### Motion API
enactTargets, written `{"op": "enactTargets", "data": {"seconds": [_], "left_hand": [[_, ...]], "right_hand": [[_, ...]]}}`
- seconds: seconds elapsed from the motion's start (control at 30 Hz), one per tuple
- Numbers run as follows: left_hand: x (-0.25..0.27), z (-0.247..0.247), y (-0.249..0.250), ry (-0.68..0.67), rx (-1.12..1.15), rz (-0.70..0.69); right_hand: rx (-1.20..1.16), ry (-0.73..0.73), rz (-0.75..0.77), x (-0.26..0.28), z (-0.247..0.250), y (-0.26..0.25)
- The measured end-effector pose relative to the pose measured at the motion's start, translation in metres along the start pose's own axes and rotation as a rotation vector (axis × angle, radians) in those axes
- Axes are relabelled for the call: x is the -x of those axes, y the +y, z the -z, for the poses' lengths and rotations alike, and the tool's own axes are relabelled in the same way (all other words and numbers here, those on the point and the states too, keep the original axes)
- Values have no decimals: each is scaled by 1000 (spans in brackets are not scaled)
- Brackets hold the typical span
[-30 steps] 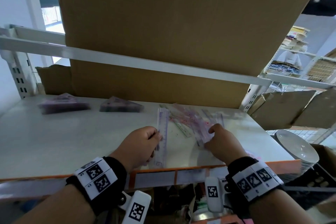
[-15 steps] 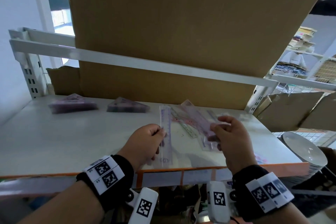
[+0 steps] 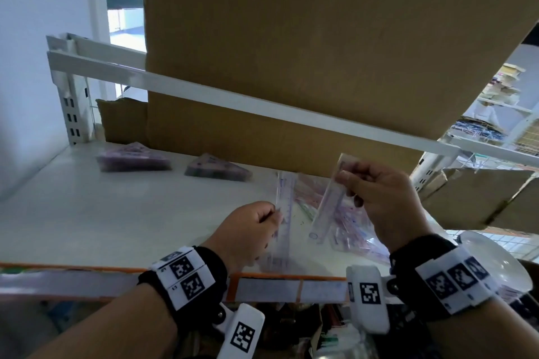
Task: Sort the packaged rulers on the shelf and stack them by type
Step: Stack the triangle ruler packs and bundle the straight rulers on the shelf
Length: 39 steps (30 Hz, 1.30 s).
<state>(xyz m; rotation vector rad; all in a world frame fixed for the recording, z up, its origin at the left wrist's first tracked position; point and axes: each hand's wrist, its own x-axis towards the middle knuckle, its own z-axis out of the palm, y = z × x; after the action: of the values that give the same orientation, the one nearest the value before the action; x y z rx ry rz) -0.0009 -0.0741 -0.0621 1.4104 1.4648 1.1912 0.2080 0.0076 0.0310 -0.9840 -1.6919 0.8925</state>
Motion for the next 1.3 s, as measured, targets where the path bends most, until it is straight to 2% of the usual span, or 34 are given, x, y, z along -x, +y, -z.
{"op": "enactTargets", "data": {"seconds": [0.13, 0.3, 0.4, 0.5, 0.6, 0.73, 0.83, 0.93, 1.1, 1.2, 1.27, 1.3], "left_hand": [[-1, -1, 3, 14, 50, -15], [0, -4, 4, 40, -52, -100], [0, -5, 6, 58, -88, -154], [2, -4, 7, 97, -213, -266], [1, -3, 5, 147, -310, -319], [1, -4, 3, 185, -351, -334], [1, -10, 3, 149, -455, -339], [1, -16, 1, 94, -584, -299], [1, -22, 1, 60, -651, -266], [-2, -22, 7, 65, -595, -207], [-6, -25, 10, 48, -593, -180], [-10, -28, 11, 32, -603, -165]], "right_hand": [[-62, -35, -22, 0, -33, 9], [-8, -55, 23, 9, -55, 26], [86, -60, 93, 17, -62, 33], [135, -78, 201, 24, -67, 33], [288, -128, 307, 37, -73, 36], [345, -63, 361, 53, -79, 47], [350, -19, 314, 63, -80, 58], [392, -79, 263, 67, -79, 64], [437, -99, 289, 63, -76, 65], [470, -171, 299, 62, -65, 63], [541, -213, 253, 54, -47, 59], [528, -206, 178, 46, -34, 55]]}}
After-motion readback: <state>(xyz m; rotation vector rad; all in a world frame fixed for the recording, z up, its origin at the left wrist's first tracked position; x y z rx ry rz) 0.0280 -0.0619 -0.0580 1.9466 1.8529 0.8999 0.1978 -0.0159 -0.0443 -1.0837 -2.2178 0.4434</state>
